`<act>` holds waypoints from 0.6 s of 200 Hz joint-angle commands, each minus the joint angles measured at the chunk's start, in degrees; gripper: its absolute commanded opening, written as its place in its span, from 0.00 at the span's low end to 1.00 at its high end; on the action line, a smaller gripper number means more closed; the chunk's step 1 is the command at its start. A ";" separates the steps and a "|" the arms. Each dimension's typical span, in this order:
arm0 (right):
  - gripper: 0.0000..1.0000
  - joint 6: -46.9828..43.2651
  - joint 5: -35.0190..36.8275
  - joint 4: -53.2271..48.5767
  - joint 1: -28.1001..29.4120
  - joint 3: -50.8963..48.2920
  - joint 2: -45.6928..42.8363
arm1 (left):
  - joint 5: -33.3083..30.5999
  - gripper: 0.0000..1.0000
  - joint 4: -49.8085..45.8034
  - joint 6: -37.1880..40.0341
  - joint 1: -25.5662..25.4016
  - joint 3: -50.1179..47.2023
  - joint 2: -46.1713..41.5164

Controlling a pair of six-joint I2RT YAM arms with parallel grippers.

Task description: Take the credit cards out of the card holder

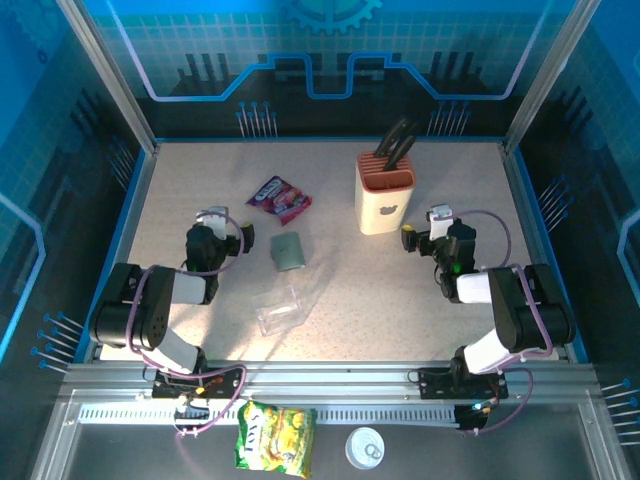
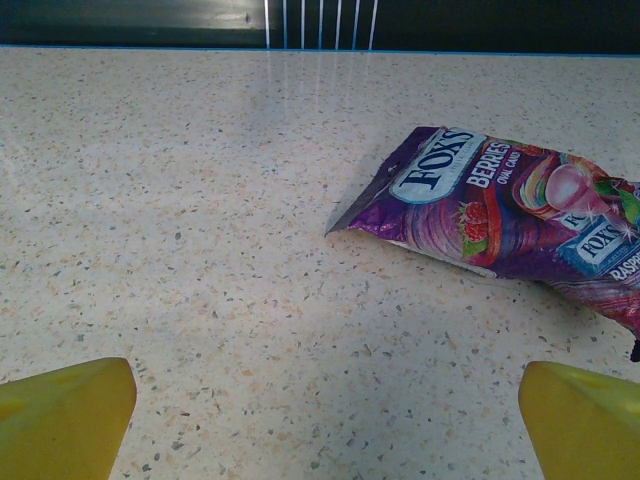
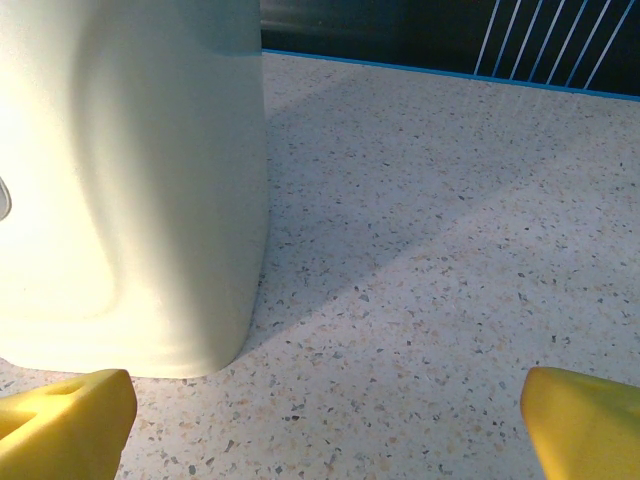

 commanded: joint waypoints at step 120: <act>1.00 2.55 5.93 -36.48 4.30 8.17 -23.16 | -6.15 0.99 -38.61 -8.29 -5.09 9.87 -22.54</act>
